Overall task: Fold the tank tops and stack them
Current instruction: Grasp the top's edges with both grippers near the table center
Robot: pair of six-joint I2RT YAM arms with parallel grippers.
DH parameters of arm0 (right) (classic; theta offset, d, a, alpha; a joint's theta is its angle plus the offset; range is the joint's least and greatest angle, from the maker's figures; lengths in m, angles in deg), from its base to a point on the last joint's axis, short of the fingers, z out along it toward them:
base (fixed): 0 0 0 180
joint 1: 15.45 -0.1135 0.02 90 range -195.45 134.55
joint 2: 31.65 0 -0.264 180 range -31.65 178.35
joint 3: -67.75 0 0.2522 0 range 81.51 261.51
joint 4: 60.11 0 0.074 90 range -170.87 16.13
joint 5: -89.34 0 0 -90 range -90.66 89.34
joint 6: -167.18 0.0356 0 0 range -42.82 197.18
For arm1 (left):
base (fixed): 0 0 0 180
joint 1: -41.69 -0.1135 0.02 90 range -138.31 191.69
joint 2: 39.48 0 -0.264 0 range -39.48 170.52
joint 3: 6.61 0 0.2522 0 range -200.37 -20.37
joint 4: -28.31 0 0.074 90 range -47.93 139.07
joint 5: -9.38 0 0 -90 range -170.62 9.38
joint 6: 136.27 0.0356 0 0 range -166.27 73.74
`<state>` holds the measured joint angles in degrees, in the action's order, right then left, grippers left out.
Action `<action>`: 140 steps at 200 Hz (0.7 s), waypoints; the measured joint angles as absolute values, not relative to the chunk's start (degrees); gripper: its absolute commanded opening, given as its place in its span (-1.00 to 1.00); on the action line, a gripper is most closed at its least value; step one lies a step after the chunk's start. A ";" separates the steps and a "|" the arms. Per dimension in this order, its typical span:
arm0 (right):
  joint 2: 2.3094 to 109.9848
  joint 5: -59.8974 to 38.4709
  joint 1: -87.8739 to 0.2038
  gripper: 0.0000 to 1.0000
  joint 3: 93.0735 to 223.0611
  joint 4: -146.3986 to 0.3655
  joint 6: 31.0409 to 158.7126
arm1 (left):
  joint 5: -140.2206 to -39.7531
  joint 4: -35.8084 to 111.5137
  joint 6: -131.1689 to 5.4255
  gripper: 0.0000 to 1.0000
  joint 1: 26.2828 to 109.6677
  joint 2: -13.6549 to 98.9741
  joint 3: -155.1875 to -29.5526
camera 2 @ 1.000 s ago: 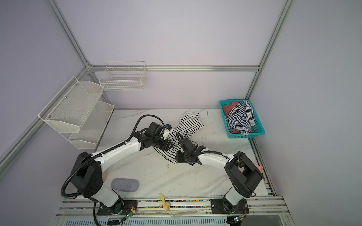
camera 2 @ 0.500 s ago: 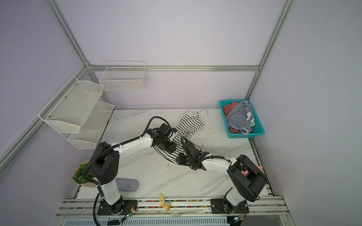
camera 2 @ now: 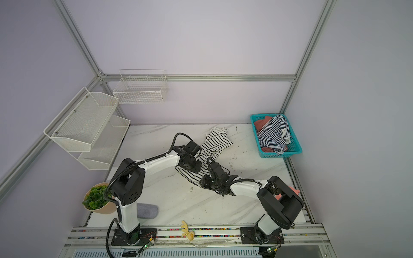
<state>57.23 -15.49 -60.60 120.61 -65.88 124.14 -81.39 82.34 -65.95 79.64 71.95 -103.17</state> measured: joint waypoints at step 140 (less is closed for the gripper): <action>60.57 -15.69 -61.52 -0.18 120.12 -62.86 126.65 | -78.13 85.23 -68.57 -0.15 79.64 77.83 -107.37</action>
<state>60.57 -15.69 -61.52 120.12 -62.86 126.65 -78.13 85.23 -68.57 79.64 77.83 -107.37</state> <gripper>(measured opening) 0.424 0.444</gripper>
